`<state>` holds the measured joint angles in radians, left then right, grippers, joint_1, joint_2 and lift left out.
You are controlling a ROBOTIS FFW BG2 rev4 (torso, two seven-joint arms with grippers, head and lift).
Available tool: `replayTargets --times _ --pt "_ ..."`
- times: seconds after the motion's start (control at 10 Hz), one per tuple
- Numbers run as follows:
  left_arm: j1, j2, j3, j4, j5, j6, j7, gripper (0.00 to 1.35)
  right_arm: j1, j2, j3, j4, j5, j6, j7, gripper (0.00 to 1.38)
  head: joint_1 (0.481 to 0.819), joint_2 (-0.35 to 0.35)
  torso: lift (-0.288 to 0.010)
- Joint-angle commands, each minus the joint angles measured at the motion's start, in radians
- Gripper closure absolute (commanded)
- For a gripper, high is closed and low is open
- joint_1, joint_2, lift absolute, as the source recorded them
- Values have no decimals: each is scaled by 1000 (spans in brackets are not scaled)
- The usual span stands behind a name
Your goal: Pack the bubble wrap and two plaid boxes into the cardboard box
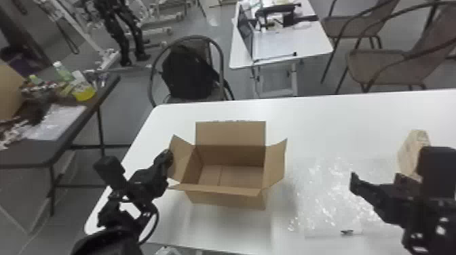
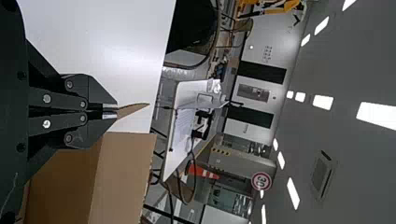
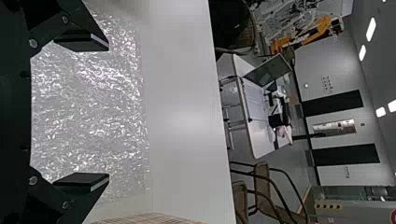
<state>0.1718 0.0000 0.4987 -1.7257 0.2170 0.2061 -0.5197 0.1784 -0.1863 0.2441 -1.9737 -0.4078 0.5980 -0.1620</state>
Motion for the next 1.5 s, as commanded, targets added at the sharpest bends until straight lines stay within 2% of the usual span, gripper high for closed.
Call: replayTargets --times 0.0,0.1,0.2,0.6,0.8,0.9,1.0,1.1,1.2,1.3,1.4 --pt "0 -3 -12 0 4 4 1 1210 -102 80 3 -4 64 220 -36 294 695 312 -87" --pt "-3 -3 -17 0 5 4 1 1210 -157 111 1 9 89 347 -48 294 695 311 -87" --pt "-8 -3 -23 0 4 7 1 1210 -212 120 1 50 81 422 -51 288 695 311 -87" --pt "-11 -3 -39 1 9 12 3 1210 -313 130 29 315 41 437 -57 294 695 303 -87" --pt "-11 -3 -43 1 10 15 3 1210 -343 131 40 389 37 462 -56 295 695 304 -87" --pt "-12 -3 -46 3 12 16 3 1210 -356 130 47 406 32 480 -56 349 695 303 -87" --pt "-14 -3 -51 3 13 16 3 1210 -355 130 47 404 32 487 -56 792 695 302 -87" --pt "-12 -3 -51 3 18 16 3 1210 -355 128 47 397 33 493 -56 1023 695 301 -87" --pt "-12 -3 -52 5 18 16 3 1210 -355 125 47 391 33 500 -56 1026 695 300 -87" --pt "-12 -3 -52 5 19 15 3 1210 -352 120 47 375 27 500 -56 1104 695 298 -87" --pt "-14 -3 -52 5 21 10 3 1210 -336 116 47 337 26 485 -56 1257 695 297 -87"
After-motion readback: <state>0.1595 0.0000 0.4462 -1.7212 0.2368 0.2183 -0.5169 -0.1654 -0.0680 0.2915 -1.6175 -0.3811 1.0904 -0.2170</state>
